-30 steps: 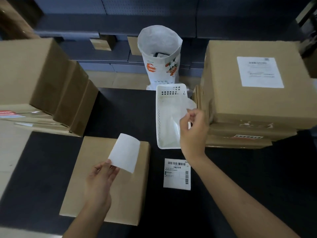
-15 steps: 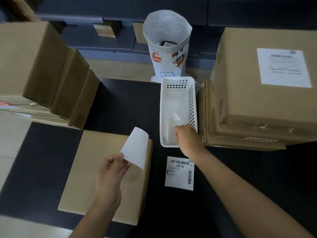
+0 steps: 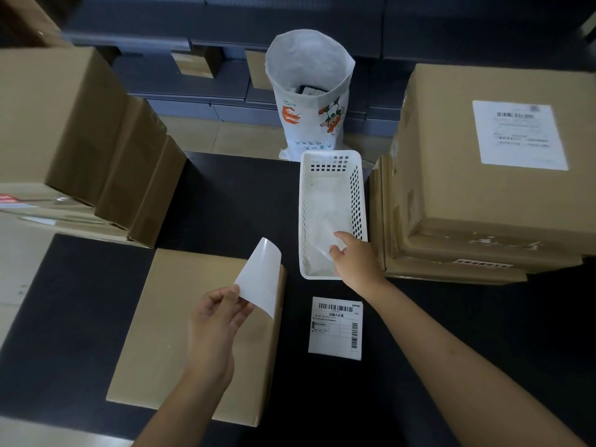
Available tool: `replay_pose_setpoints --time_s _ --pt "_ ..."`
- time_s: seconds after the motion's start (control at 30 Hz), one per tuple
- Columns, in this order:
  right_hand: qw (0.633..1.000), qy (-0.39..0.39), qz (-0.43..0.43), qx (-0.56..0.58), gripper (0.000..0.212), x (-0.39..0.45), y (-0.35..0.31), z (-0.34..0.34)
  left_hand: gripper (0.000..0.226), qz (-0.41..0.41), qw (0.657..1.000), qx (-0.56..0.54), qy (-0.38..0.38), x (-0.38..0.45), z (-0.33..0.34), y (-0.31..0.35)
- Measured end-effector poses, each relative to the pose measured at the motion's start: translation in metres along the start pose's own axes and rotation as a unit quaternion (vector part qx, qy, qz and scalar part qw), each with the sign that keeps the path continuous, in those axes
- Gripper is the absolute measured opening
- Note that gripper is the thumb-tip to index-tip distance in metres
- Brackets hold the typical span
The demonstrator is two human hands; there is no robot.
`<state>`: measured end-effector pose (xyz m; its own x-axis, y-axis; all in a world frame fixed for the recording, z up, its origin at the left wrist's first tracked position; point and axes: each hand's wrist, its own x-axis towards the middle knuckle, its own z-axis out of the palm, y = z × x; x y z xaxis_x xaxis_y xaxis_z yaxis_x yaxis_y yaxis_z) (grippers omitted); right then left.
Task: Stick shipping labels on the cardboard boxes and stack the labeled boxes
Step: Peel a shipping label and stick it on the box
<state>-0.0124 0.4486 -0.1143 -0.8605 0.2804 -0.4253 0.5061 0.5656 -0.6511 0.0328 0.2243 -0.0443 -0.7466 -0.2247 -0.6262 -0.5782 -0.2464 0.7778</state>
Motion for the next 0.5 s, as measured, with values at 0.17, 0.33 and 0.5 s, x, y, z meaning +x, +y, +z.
replay_pose_setpoints --time_s 0.17,0.33,0.5 --pt "0.991 -0.028 -0.03 -0.129 0.045 0.005 -0.006 -0.002 0.007 -0.005 1.0 -0.009 0.0 -0.003 -0.003 0.0" --pt "0.975 -0.045 -0.041 -0.212 0.042 0.002 -0.014 -0.002 0.008 -0.005 1.0 0.002 -0.003 -0.002 -0.008 -0.003" --pt "0.986 0.104 -0.038 -0.128 0.023 -0.03 -0.031 -0.008 0.008 0.017 1.0 -0.002 0.001 -0.005 -0.01 0.002"
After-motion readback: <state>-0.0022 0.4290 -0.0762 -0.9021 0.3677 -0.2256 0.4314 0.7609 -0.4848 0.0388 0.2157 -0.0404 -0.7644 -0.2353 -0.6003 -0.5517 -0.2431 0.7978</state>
